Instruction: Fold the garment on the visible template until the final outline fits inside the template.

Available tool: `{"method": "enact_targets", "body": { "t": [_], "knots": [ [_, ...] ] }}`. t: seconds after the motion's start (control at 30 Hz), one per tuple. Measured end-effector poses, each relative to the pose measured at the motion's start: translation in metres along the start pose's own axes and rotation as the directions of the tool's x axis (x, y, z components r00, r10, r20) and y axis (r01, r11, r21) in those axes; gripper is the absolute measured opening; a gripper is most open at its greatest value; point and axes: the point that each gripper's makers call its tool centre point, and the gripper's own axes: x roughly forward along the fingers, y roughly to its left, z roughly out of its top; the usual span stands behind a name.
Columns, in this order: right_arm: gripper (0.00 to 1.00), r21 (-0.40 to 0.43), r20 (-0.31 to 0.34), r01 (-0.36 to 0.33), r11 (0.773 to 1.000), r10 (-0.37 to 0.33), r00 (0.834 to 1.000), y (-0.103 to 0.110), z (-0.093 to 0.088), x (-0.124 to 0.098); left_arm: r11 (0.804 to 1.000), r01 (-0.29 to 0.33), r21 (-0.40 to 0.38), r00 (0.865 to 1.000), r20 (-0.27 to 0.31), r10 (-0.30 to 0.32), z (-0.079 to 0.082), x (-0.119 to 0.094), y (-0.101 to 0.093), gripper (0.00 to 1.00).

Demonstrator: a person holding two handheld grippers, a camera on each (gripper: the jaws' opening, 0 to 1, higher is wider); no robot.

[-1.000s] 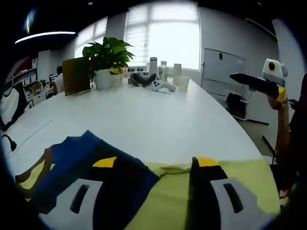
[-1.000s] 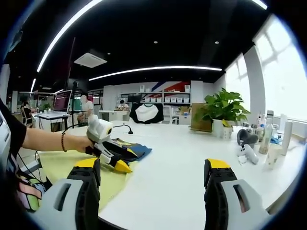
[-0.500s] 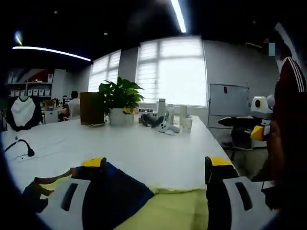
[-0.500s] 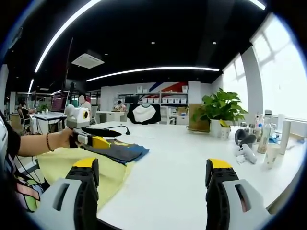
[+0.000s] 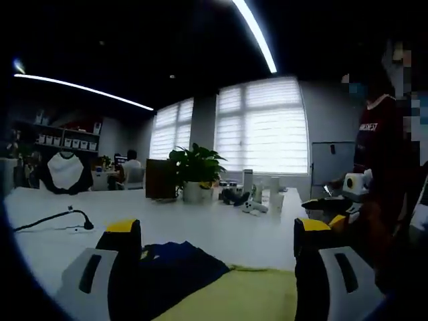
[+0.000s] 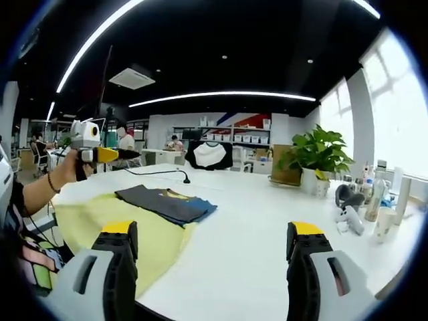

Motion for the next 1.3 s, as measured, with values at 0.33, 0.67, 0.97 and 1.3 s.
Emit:
{"method": "enact_targets", "body": {
  "t": [0.33,0.67,0.97,1.3],
  "knots": [
    [0.98,-0.038,0.015,-0.033,0.999,0.033,0.999,0.01,0.004,0.002,0.997,-0.068,0.031,0.997,0.036,0.067,0.015,-0.057,-0.009,1.0],
    [0.99,-0.033,0.078,-0.057,0.998,0.06,0.995,0.019,0.016,0.001,0.988,-0.14,0.064,0.989,0.05,0.137,0.02,-0.119,-0.017,1.0],
    [0.99,-0.102,0.051,-0.116,0.988,0.121,0.991,0.042,0.007,0.01,0.964,-0.201,0.176,0.975,-0.054,0.213,0.003,-0.159,-0.016,1.0],
    [0.99,-0.148,-0.064,-0.268,0.952,0.261,0.963,0.083,-0.018,0.012,0.968,-0.135,0.214,0.957,-0.226,0.183,-0.042,-0.179,-0.023,0.97]
  ]
}}
